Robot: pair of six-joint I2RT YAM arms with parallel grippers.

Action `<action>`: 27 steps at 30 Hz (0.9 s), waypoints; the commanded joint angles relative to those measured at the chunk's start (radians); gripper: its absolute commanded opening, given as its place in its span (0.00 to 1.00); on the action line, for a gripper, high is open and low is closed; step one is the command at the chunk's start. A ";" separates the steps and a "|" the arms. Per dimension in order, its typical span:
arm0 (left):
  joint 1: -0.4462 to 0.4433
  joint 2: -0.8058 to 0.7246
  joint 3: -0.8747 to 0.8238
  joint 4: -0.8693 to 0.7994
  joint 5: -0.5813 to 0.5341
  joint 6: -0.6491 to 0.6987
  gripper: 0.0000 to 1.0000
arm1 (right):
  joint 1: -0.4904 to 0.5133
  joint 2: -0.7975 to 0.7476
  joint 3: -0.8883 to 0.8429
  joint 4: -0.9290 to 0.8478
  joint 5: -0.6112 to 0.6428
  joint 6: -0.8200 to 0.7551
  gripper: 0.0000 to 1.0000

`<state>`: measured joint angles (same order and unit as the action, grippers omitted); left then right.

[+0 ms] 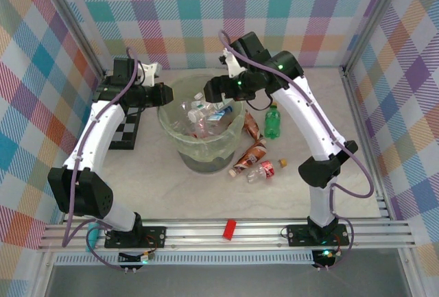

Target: Put the plastic bottles in the bin

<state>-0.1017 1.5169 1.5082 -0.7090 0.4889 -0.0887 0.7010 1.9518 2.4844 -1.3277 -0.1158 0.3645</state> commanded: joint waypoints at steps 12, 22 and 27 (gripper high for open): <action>0.007 0.032 -0.015 -0.072 -0.008 -0.011 0.15 | 0.010 0.113 0.054 0.112 -0.011 -0.001 0.57; 0.007 0.034 -0.014 -0.073 -0.010 -0.009 0.15 | 0.041 0.057 -0.258 0.237 -0.068 0.014 0.53; 0.007 0.036 -0.013 -0.073 -0.010 -0.008 0.15 | 0.043 0.003 -0.371 0.294 -0.146 0.034 0.53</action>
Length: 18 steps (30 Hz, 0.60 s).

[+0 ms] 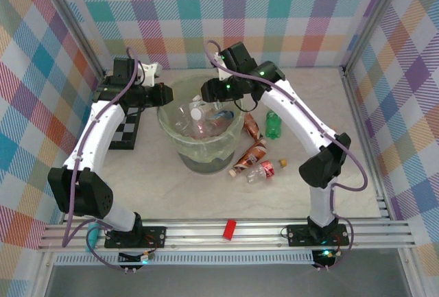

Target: Put the plastic bottles in the bin

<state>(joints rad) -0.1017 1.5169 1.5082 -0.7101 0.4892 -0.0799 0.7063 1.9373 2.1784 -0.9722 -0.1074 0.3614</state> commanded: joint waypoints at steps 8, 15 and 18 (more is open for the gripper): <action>0.006 0.032 -0.013 -0.076 -0.012 -0.015 0.15 | 0.035 -0.045 0.088 -0.167 -0.023 -0.026 0.55; 0.007 0.026 -0.016 -0.075 -0.010 -0.014 0.15 | -0.029 -0.105 0.075 -0.195 0.050 -0.023 0.66; 0.006 0.025 -0.015 -0.075 -0.011 -0.014 0.15 | -0.073 -0.144 0.001 -0.163 0.052 -0.010 0.69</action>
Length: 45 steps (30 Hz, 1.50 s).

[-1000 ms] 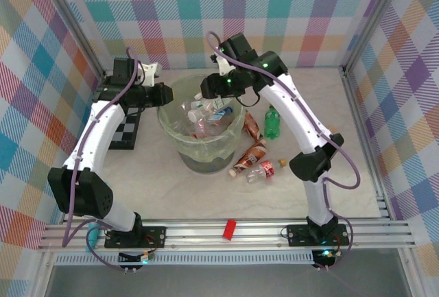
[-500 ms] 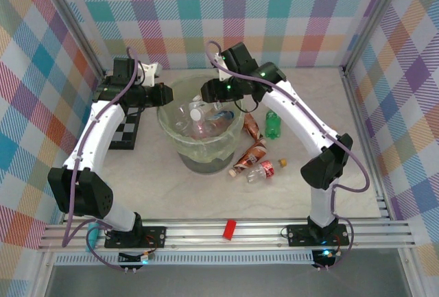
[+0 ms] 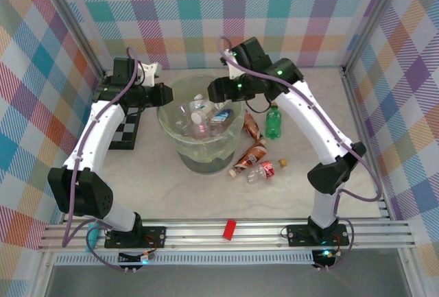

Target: Put the plastic bottles in the bin

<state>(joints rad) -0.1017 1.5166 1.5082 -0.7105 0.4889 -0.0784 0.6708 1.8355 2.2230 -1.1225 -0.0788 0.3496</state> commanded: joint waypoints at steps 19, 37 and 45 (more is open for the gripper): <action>0.007 0.030 -0.011 -0.081 -0.010 -0.011 0.15 | -0.343 -0.043 -0.500 0.082 0.105 0.033 0.94; 0.006 0.031 -0.015 -0.082 -0.009 -0.008 0.15 | -0.439 0.223 -0.566 0.266 0.106 0.088 0.88; 0.006 0.034 -0.014 -0.087 -0.010 -0.002 0.15 | -0.455 0.252 -0.590 0.292 0.101 0.080 0.72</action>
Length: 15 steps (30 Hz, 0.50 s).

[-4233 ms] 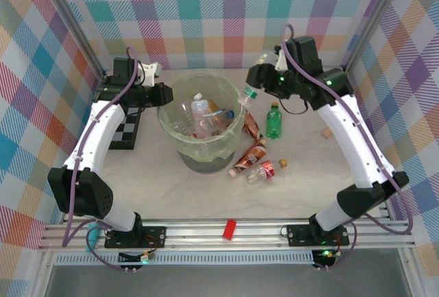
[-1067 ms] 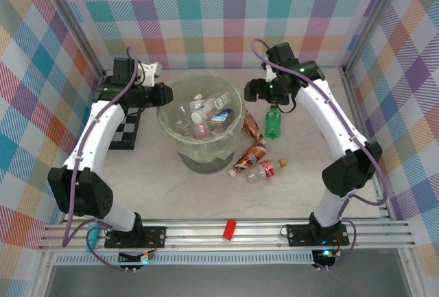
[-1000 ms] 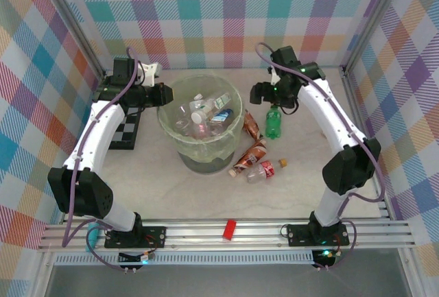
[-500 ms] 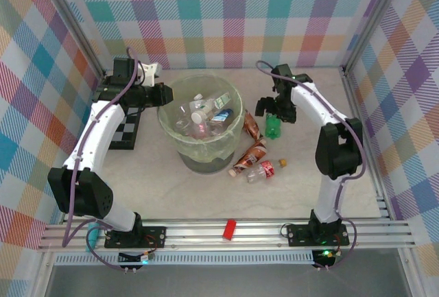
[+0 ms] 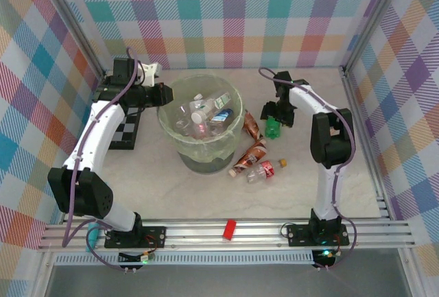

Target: Put the plastic bottles in the bin

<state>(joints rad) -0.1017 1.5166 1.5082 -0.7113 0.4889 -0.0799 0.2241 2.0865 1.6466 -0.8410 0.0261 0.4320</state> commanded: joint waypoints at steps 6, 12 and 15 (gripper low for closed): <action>0.007 0.036 -0.014 -0.083 -0.010 -0.001 0.15 | -0.017 -0.072 -0.026 -0.007 0.015 -0.020 0.59; 0.007 0.035 -0.013 -0.083 -0.010 -0.003 0.15 | -0.018 -0.179 -0.005 -0.064 -0.013 -0.045 0.51; 0.007 0.036 -0.011 -0.083 -0.009 -0.004 0.15 | -0.018 -0.251 0.022 -0.109 -0.069 -0.052 0.51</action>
<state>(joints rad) -0.1017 1.5166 1.5082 -0.7109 0.4892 -0.0807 0.2104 1.9244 1.6306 -0.8879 0.0132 0.4023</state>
